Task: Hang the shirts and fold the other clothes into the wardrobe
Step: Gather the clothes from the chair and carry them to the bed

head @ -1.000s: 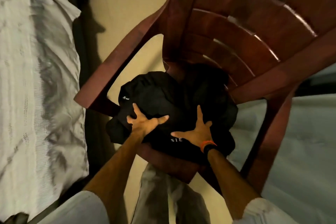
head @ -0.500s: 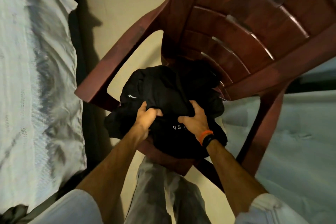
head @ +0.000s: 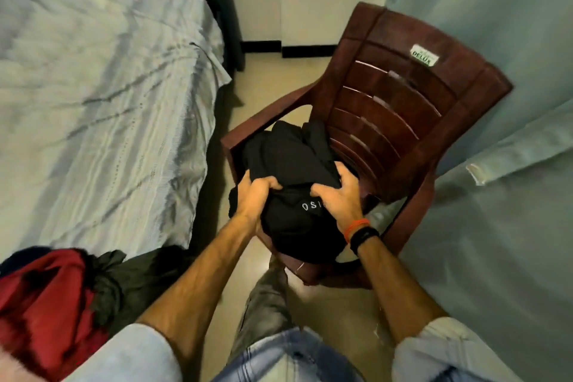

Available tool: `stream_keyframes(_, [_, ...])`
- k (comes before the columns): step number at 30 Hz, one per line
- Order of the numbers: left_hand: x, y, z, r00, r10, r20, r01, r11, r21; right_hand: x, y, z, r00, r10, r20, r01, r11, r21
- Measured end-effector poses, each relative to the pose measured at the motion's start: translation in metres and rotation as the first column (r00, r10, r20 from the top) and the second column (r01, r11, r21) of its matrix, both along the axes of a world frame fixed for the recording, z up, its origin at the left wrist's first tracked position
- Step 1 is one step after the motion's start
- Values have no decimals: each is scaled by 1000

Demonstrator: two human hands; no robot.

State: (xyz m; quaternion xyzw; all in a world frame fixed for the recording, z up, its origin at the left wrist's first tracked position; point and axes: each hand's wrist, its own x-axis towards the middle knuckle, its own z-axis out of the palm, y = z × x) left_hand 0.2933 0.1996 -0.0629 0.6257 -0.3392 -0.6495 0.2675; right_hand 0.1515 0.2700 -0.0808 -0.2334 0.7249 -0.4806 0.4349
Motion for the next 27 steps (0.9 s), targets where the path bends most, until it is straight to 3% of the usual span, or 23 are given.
stream_keyframes(7, [66,71,88,983,164,-84,-179,960,-216,53,39,83,987,143,-69,-155,960,-232])
stream_keyframes(13, [144,108,144,932,321,-168,-358,885,-297,123,54,150,948,306,-87,-315,869,-381])
stream_keyframes(19, [249,144,185,829,490,-270,-560,737,-379,227,52,189,869,480,-119,-482,768,-423])
stream_keyframes(27, [420,183,190,679,663,-315,-728,554,-403,400,63,203,724,678,-129,-639,589,-495])
